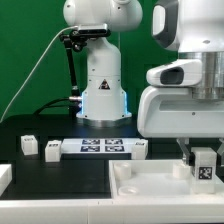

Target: Assemble one leg

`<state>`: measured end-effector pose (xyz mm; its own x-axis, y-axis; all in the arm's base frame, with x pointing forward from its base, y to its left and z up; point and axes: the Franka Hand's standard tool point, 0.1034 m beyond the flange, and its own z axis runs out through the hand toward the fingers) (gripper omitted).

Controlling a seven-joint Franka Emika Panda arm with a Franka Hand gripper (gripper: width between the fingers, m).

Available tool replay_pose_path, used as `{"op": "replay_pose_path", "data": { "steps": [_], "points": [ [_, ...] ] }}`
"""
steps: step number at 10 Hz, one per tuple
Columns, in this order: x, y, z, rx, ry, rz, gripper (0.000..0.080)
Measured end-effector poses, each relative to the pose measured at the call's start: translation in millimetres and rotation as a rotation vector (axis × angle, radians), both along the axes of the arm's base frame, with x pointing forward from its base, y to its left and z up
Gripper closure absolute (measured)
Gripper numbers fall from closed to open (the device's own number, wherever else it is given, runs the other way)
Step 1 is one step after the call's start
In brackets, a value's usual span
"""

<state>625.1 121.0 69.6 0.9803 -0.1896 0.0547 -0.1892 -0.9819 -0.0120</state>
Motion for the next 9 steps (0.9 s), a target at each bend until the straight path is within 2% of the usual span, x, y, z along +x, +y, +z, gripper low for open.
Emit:
{"op": "replay_pose_path", "data": {
  "steps": [5,9],
  "points": [
    [-0.1,-1.5,-0.2,0.034,-0.009,-0.629,0.0509],
    [-0.7,-2.2,-0.1,0.063,0.0,-0.967,0.0509]
  ]
}}
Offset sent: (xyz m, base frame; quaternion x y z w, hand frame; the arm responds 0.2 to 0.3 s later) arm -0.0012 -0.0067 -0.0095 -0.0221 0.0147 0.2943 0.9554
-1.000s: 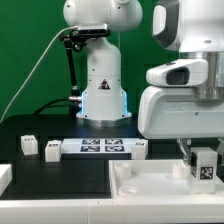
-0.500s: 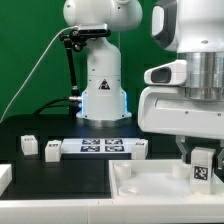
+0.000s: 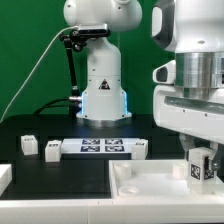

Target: Assemble one leg

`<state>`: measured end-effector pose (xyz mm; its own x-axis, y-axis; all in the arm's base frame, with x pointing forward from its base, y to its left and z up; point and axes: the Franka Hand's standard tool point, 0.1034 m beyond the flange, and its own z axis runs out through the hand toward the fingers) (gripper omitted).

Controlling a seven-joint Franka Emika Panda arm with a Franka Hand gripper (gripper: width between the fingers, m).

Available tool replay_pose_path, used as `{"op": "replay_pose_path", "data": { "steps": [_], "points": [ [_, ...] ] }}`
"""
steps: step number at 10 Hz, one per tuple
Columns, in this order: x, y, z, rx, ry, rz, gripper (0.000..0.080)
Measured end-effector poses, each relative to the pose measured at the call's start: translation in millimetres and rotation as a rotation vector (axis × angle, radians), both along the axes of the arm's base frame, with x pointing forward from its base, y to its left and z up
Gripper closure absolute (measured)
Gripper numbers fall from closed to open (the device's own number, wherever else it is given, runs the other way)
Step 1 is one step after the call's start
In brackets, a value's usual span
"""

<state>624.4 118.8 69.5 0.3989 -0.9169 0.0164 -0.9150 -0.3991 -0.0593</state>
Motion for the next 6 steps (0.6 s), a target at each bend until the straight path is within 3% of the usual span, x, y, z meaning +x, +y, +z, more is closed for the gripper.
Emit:
{"op": "replay_pose_path", "data": {
  "steps": [3,4,5,6],
  "points": [
    [-0.2,0.6,-0.4,0.008,0.001,-0.075,0.0509],
    [-0.2,0.3,-0.6,0.005,0.001,-0.028,0.0333],
    [-0.2,-0.2,-0.8,0.003,0.0,-0.001,0.0215],
    [0.2,-1.2,-0.6,-0.003,-0.001,0.078,0.0215]
  ]
}}
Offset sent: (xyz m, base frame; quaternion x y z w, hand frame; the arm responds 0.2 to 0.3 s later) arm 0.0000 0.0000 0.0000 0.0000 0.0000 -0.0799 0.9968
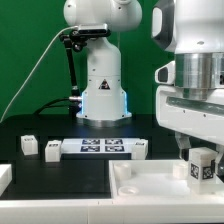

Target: Assemble one leg

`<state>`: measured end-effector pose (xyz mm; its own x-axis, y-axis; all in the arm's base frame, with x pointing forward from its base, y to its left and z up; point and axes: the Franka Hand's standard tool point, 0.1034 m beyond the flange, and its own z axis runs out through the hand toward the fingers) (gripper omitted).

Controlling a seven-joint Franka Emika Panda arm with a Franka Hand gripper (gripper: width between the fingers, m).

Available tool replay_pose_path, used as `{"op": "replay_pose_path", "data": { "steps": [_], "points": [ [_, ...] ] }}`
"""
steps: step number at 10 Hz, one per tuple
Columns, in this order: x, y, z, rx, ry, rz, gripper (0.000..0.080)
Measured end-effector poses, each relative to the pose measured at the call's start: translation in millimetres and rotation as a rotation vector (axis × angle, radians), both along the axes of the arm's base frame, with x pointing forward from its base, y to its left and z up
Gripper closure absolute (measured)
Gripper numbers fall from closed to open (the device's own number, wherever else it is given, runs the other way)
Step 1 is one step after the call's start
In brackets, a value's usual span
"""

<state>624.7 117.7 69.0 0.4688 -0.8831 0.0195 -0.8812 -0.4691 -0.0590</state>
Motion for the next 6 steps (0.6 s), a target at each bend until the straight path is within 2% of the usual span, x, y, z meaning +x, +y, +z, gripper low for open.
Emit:
{"op": "replay_pose_path", "data": {
  "steps": [1,6],
  "points": [
    [0.0,-0.6,0.0,-0.009,-0.001,0.143,0.0163],
    [-1.2,1.7,0.1,-0.043,0.003,0.711,0.0151]
  ]
}}
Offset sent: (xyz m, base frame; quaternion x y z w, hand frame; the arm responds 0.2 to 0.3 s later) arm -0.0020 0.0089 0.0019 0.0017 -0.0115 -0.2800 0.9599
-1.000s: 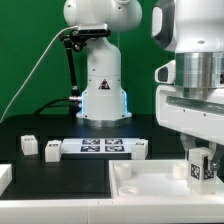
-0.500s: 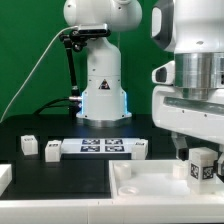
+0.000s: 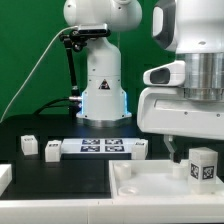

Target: Assemble one leg

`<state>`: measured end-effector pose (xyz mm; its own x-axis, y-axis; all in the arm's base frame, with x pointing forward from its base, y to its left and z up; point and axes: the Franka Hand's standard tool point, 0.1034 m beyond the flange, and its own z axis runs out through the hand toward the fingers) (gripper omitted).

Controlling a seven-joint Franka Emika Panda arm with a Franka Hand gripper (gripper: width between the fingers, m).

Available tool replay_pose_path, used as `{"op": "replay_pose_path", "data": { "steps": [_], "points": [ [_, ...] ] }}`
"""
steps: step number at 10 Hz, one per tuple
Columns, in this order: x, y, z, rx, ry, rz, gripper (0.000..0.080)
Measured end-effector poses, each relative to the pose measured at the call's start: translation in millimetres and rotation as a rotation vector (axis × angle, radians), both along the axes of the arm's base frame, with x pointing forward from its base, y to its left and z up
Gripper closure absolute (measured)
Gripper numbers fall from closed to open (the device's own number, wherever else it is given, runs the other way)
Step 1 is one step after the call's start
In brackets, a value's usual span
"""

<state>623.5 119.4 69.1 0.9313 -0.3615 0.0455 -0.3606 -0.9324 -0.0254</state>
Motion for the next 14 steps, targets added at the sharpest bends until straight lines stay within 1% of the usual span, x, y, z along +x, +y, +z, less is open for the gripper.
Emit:
{"op": "replay_pose_path", "data": {
  "steps": [1,2,4,6,7,8,9,10,11,14],
  "points": [
    [0.2,-0.1,0.1,-0.009,-0.001,0.112,0.0151],
    [0.6,-1.1,0.3,-0.033,-0.003,0.294,0.0151],
    [2.2,-1.3,0.8,-0.052,-0.013,0.474,0.0151],
    [2.4,-3.7,0.6,-0.06,-0.011,0.537,0.0151],
    [2.4,-3.7,0.6,-0.059,-0.011,0.53,0.0241],
    [2.4,-3.7,0.5,-0.058,-0.012,0.512,0.0425],
    [2.4,-3.8,0.5,-0.056,-0.012,0.487,0.0425],
    [2.1,-4.8,0.1,-0.056,-0.011,0.479,0.0508],
    [1.8,-5.6,-0.3,-0.054,-0.012,0.435,0.0508],
    [1.2,-5.2,-0.9,-0.005,-0.012,0.039,0.0508]
  ]
}}
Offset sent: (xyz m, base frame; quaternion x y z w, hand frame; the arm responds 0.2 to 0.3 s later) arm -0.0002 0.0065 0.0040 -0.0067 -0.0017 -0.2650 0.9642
